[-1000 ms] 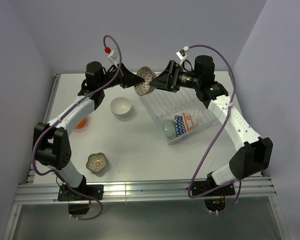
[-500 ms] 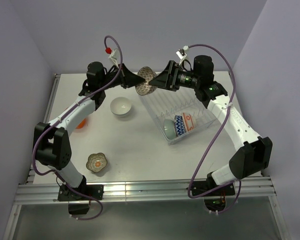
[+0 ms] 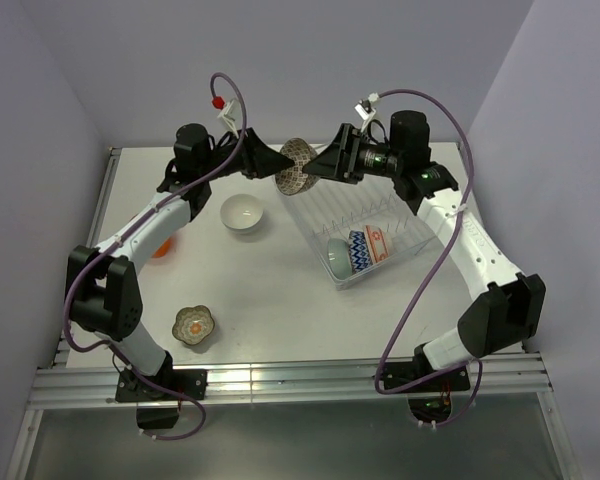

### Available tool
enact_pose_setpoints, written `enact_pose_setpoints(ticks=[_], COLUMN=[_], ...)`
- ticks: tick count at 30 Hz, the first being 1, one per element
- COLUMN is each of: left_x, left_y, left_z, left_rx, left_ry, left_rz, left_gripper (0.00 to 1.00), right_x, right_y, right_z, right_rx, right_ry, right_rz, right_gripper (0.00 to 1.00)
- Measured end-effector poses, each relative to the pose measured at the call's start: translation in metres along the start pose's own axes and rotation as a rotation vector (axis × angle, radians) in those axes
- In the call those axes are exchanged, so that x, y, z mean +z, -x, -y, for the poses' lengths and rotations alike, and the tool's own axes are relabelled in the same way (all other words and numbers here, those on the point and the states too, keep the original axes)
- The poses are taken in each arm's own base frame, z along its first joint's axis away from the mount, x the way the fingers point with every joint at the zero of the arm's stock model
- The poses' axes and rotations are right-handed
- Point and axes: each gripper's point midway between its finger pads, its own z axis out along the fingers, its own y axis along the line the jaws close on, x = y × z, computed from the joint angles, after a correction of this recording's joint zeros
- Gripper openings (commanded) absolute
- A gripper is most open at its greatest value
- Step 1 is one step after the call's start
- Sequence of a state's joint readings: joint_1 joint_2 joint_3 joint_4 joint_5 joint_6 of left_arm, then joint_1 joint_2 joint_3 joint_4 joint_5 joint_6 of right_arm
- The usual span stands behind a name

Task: Load the bowls into the dish rack

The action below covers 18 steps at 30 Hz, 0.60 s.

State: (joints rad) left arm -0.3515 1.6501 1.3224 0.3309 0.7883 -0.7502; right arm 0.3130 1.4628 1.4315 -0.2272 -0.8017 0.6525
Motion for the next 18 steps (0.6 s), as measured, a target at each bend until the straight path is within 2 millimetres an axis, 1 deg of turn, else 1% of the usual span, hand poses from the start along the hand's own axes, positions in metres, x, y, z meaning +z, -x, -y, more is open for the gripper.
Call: enact_pose_setpoints(ticks=[1,3,5,7,9,12,15,18], left_x=[0.0,-0.001,-0.003,-0.007,-0.011,-0.019,-0.027,-0.034], left_y=[-0.001,-0.002,-0.002,-0.002,-0.001,0.0,0.001,-0.001], left_z=[-0.001,-0.003,-0.006,-0.009,-0.013,-0.022,-0.03,-0.031], left_rx=[0.0,-0.001,0.003,0.003,0.011,0.028,0.067,0.114], left_ry=[0.003,0.01,0.02,0.034,0.051,0.083,0.122,0.154], left_rz=[-0.003,-0.007,-0.01,-0.015,-0.019,-0.028,-0.042,-0.057], left_gripper=[0.72,0.77,0.9,0.97,0.99,0.99,0.99,1.0], right_x=[-0.002,-0.009,-0.017,-0.026,-0.038,-0.056,-0.086,-0.113], right_y=[0.001,0.007,0.014,0.018,0.02,0.015,0.009,0.006], right_z=[0.002,0.007,0.012,0.017,0.025,0.043,0.074,0.101], right_rx=[-0.001,-0.013,-0.039,-0.074,-0.125,-0.177,-0.21,-0.234], right_ry=[-0.004,-0.014,-0.029,-0.054,-0.087,-0.149,-0.27,-0.391], right_rz=[0.001,0.008,0.015,0.012,0.002,-0.028,-0.061,-0.089], right_gripper=[0.0,0.0,0.0,0.0,0.0,0.0,0.0,0.0])
